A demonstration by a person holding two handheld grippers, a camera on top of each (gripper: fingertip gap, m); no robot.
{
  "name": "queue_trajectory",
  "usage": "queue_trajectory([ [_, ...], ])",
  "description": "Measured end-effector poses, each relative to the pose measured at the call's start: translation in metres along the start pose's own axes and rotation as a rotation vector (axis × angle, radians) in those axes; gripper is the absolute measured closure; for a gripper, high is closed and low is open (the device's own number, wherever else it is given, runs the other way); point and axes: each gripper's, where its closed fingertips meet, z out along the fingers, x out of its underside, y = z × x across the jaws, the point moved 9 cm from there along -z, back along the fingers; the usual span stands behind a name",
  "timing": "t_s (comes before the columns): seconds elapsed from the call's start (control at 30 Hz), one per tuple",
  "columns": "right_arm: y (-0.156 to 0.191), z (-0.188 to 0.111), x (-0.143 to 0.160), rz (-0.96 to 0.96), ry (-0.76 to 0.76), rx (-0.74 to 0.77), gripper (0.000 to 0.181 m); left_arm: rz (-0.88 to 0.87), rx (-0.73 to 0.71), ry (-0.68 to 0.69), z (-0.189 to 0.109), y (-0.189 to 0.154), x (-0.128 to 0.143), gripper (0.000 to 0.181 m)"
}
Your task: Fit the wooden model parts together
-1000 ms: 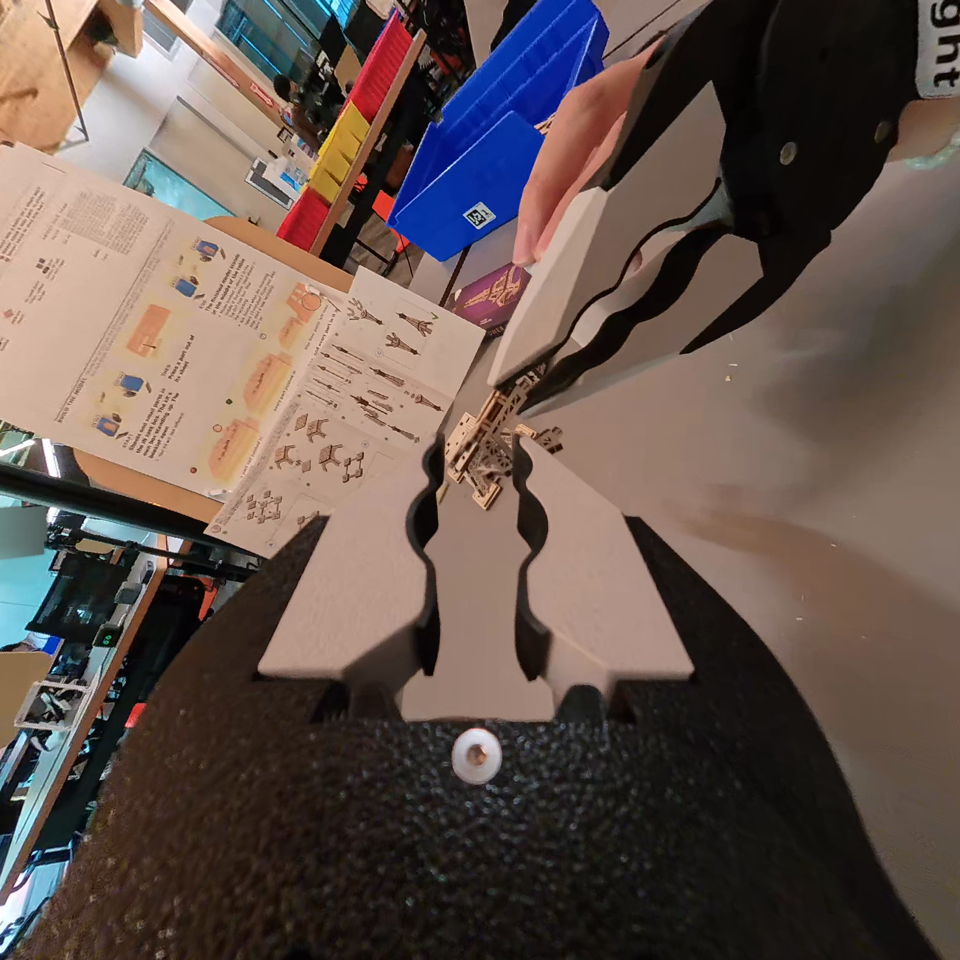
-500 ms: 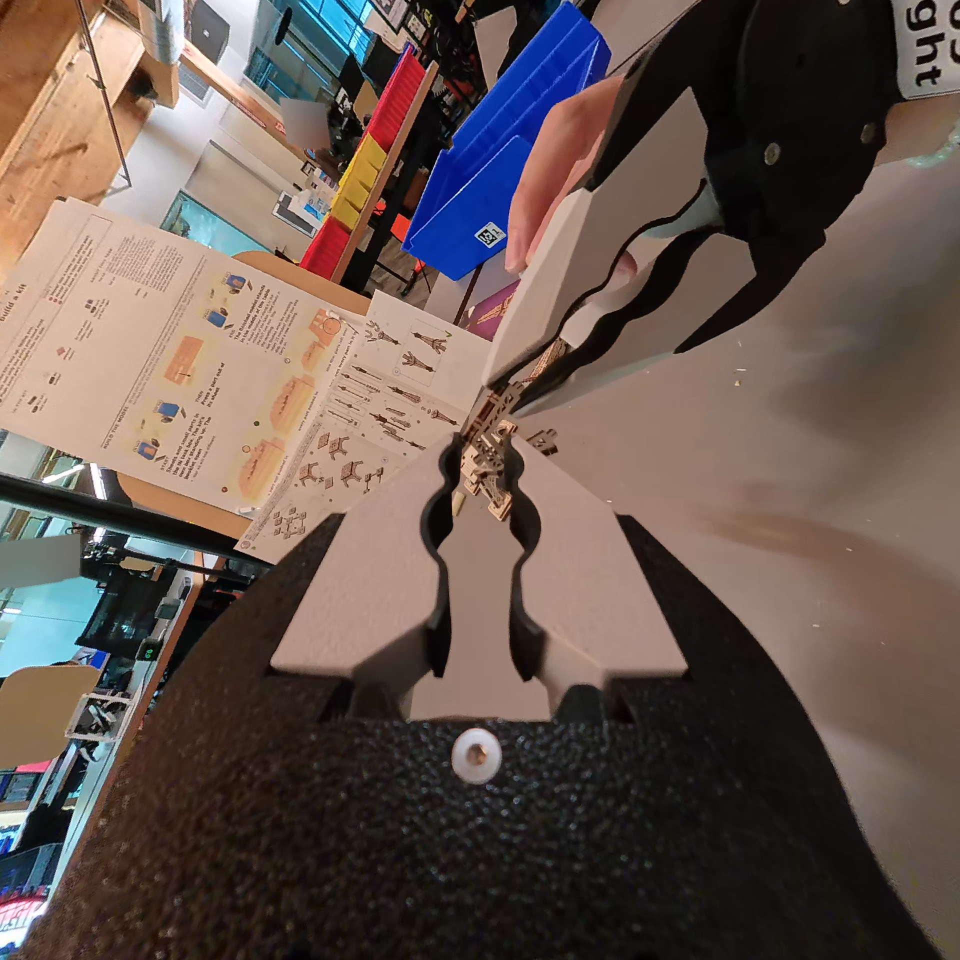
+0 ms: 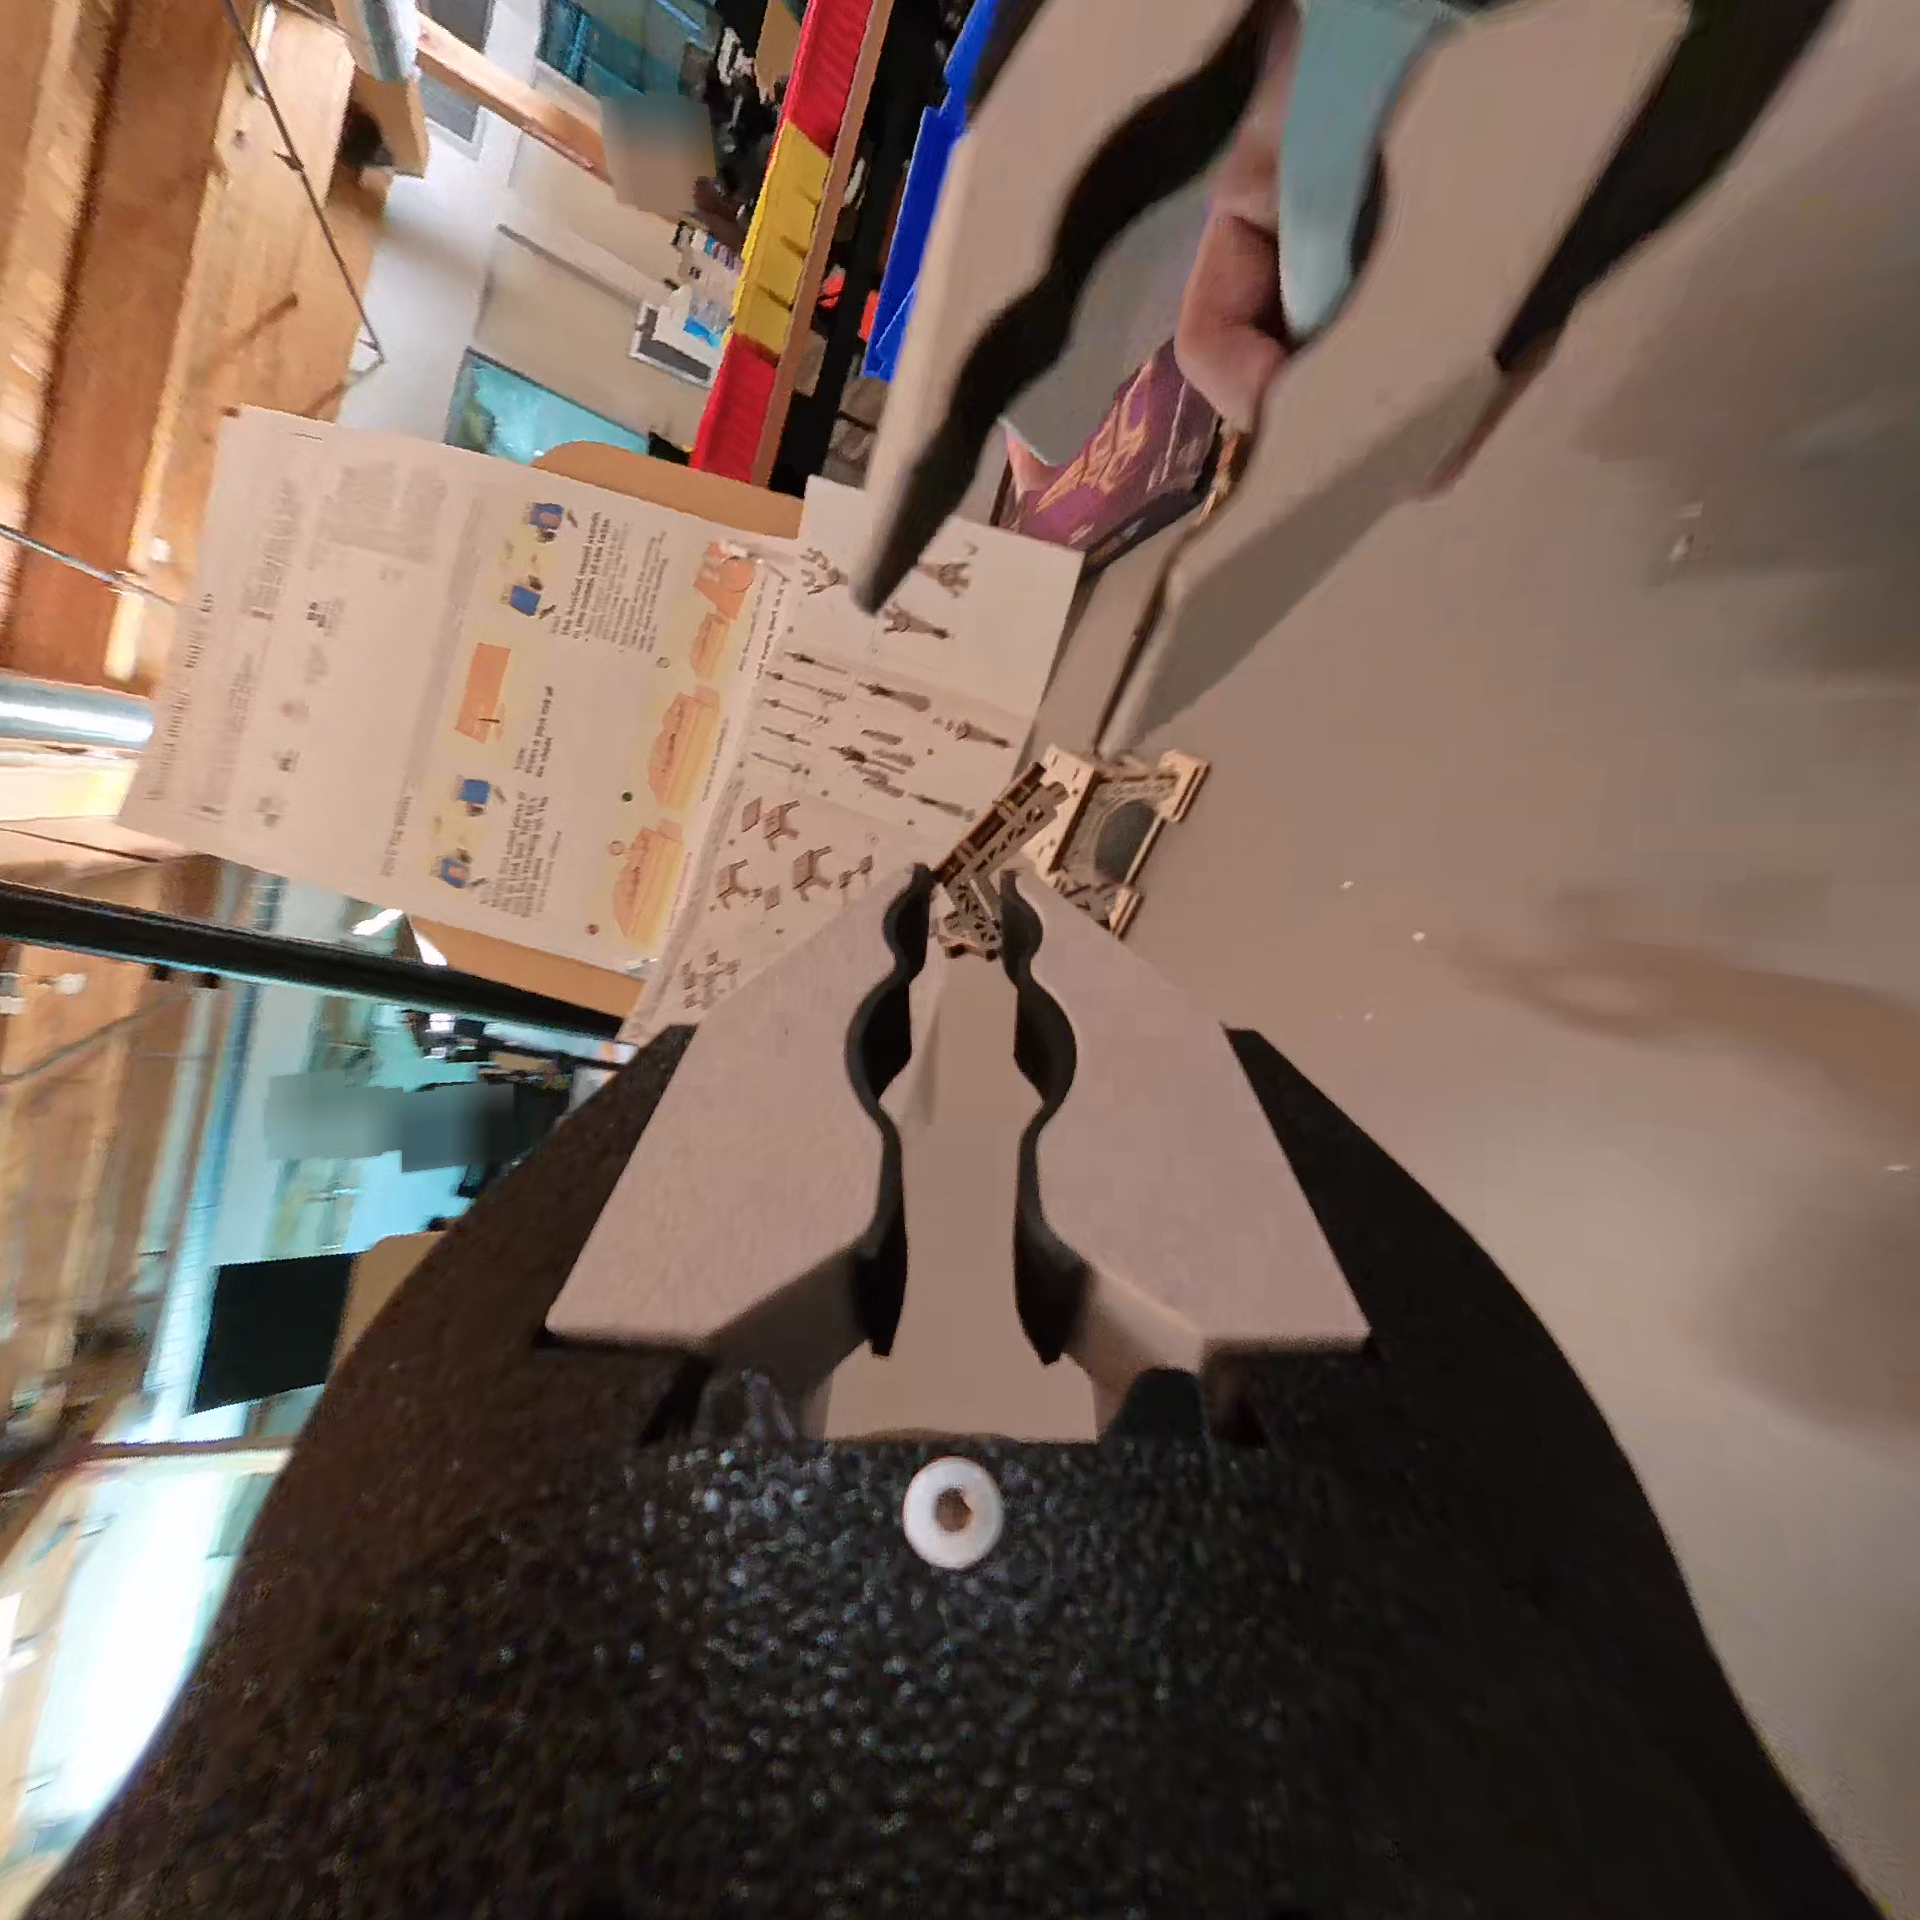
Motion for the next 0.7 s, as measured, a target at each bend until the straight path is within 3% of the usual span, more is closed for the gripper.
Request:
queue_trajectory([
  [0.1,-0.012,0.002,0.016,0.404,0.065,-0.072,0.120,0.183,-0.079,0.021,0.004,-0.010,0.000,0.170],
  [0.27,-0.017,0.005,0.037,0.819,0.152,-0.167,0.114,0.429,-0.172,-0.028,0.009,-0.031,-0.006,0.170],
  [0.33,-0.013,0.005,0.039,0.869,0.155,-0.232,0.114,0.476,-0.162,-0.047,0.011,-0.036,-0.007,0.170],
  [0.47,-0.009,0.005,0.042,0.806,0.214,-0.219,0.121,0.521,-0.145,-0.048,0.014,-0.038,-0.006,0.170],
  [0.7,-0.007,0.003,0.048,0.865,0.244,-0.241,0.127,0.521,-0.159,-0.066,0.013,-0.036,-0.004,0.173],
])
